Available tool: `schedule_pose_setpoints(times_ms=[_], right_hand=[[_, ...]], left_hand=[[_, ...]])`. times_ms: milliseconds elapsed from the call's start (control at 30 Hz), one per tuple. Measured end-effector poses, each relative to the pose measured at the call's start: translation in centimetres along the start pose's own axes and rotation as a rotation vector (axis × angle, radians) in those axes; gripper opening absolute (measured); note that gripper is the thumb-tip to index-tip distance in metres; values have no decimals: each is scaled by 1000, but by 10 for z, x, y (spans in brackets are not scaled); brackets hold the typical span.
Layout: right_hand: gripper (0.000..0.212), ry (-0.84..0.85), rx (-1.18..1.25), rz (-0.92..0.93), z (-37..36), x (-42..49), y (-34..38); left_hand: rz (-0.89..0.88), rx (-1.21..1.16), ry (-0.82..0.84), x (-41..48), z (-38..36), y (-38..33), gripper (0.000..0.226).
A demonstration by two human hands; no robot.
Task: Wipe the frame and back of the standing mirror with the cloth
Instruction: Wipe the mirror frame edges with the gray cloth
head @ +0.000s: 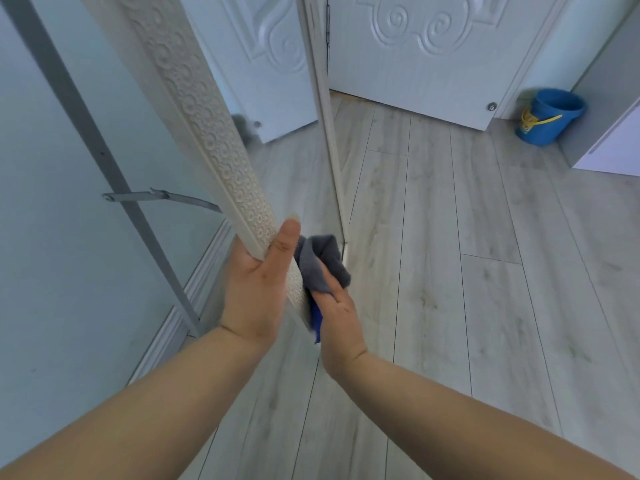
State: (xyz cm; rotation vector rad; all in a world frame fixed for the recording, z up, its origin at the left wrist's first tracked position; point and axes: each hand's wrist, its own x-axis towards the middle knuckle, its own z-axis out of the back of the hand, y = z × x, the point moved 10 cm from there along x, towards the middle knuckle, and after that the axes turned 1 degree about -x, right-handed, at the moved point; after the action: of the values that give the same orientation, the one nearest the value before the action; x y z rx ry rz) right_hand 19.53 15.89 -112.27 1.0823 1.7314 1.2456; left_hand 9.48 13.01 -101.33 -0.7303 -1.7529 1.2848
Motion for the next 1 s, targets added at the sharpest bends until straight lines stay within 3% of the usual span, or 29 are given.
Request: schedule_pose_setpoints(times_ms=[200,267,333,367,433,467,500,567,600,700,833,933,1000], right_hand=[[37,106,-196,278,-33,61,113],[53,103,-257,288,-34,85,115],[67,95,-187,99,-32,104,82],[63,17,-127,3,-18,111,59],[44,-143,-29,-178,12,113,8],[34,-190,-17,-255,23,112,-15],[33,-228,15,-323,31,111,-33],[44,-248,101,-421,33,111,-50],[46,-235,127,-392,28,116,-42],[55,-146,61,-72,10,139,26],[57,-12,-14,222,-12,145,89],[51,-3,-102,192,1,157,65],[46,-99,-34,5,21,161,24]], left_hand=[[118,28,-20,-4,2,12,22],[99,64,17,-3,-2,7,9],[63,77,54,-4,-4,5,27],[60,106,54,-4,-4,3,30],[88,150,66,-4,-3,7,15],[92,170,71,-4,-1,9,22],[113,182,94,-3,-2,10,36],[165,155,168,-4,-7,13,34],[170,139,192,-3,-8,16,33],[78,157,174,-1,-9,12,45],[43,235,12,-5,5,6,31],[71,235,81,-1,-2,11,16],[69,201,146,-7,-7,5,30]])
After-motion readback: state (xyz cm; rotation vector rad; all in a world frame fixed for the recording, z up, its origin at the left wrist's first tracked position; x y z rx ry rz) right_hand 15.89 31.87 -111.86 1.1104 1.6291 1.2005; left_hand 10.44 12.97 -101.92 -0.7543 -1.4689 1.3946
